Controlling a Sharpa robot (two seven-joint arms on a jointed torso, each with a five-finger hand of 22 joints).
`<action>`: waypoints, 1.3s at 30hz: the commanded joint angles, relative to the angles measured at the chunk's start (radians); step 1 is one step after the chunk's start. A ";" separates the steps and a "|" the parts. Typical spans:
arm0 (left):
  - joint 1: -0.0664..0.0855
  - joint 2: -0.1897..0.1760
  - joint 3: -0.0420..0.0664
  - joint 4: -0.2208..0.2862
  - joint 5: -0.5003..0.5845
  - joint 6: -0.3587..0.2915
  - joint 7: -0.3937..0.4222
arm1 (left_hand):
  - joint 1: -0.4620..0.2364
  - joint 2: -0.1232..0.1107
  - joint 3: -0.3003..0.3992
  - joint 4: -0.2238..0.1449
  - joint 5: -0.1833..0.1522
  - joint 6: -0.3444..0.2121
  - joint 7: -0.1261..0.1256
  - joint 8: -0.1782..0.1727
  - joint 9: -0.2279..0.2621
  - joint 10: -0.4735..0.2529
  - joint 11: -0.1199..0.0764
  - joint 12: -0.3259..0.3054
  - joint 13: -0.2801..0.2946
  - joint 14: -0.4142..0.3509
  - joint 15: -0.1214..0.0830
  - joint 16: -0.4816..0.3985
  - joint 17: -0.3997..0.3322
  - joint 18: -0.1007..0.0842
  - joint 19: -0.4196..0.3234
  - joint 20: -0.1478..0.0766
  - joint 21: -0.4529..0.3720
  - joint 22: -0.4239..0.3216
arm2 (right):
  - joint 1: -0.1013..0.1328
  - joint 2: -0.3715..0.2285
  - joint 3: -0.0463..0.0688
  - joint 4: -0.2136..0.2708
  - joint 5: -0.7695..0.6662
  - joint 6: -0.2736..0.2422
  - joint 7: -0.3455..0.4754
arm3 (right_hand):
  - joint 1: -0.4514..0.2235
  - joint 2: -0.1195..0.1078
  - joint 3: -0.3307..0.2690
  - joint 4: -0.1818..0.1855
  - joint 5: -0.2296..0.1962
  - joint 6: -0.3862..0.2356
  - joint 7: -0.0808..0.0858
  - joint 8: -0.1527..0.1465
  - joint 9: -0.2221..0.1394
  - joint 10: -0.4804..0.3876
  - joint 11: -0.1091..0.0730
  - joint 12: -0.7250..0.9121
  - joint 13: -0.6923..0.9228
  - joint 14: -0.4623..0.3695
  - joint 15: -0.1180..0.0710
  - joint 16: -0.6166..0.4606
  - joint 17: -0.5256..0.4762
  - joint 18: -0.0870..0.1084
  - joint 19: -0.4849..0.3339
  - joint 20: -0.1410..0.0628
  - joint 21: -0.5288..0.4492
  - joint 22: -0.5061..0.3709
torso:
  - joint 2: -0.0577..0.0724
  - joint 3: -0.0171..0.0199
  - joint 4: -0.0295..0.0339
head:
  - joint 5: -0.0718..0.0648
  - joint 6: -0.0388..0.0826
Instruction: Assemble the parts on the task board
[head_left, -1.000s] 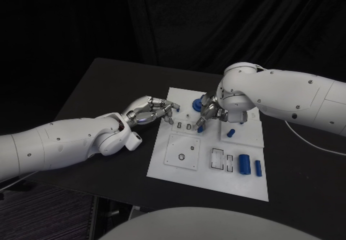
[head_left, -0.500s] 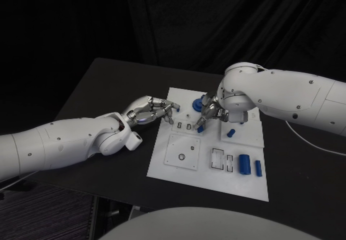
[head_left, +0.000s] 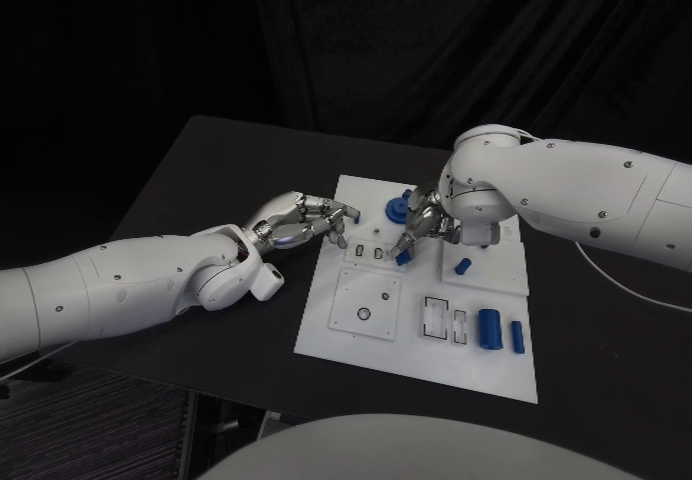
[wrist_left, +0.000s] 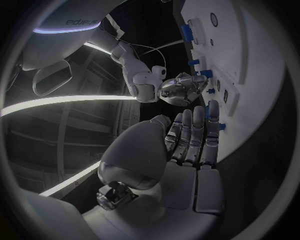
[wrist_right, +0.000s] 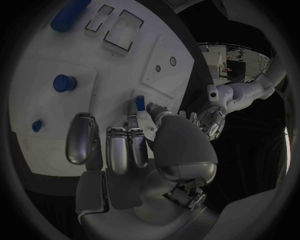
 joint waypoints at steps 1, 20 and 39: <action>-0.002 0.001 0.001 0.001 0.002 0.010 0.012 | -0.008 -0.005 0.006 0.001 -0.004 -0.004 0.002 -0.004 0.001 -0.002 0.000 -0.005 0.002 -0.007 0.002 -0.004 0.001 -0.001 -0.008 0.002 0.004 0.001 | -0.003 0.000 0.000 0.002 -0.004 -0.012 -0.114 | -0.006 0.002 -0.007 0.000 -0.004 0.002 -0.001 -0.005 0.000 0.104 0.006 0.003 0.263 0.106 0.005 0.003 0.263 0.010 0.000 0.002 -0.004 0.176 | 0.000 -0.0004 -0.0001 | -0.001 0.000; -0.002 -0.002 0.001 0.002 0.002 0.009 0.010 | -0.009 -0.005 0.007 0.001 -0.004 -0.004 0.002 -0.004 0.001 -0.002 0.000 -0.006 0.003 -0.007 0.002 -0.004 0.002 -0.001 -0.009 0.002 0.005 0.002 | -0.003 0.007 0.000 0.006 -0.004 -0.024 -0.098 | 0.004 0.011 -0.005 -0.007 -0.008 0.014 -0.006 -0.002 0.004 0.104 0.002 0.003 0.263 0.106 0.003 0.003 0.263 0.008 0.006 0.001 0.006 0.180 | 0.001 -0.0007 -0.0003 | 0.001 0.000; -0.002 0.000 0.001 -0.001 0.002 0.011 0.007 | -0.011 -0.006 0.009 0.001 -0.005 -0.004 0.002 -0.004 0.002 -0.002 0.001 -0.008 0.006 -0.008 0.002 -0.005 0.003 -0.002 -0.010 0.002 0.005 0.003 | -0.003 0.005 0.000 0.013 0.007 -0.024 -0.094 | 0.002 0.010 -0.011 -0.010 -0.011 0.030 -0.011 0.005 0.013 0.104 -0.002 0.003 0.263 0.106 -0.001 0.003 0.263 0.006 0.013 -0.002 0.017 0.183 | 0.000 -0.0001 0.0001 | 0.004 0.000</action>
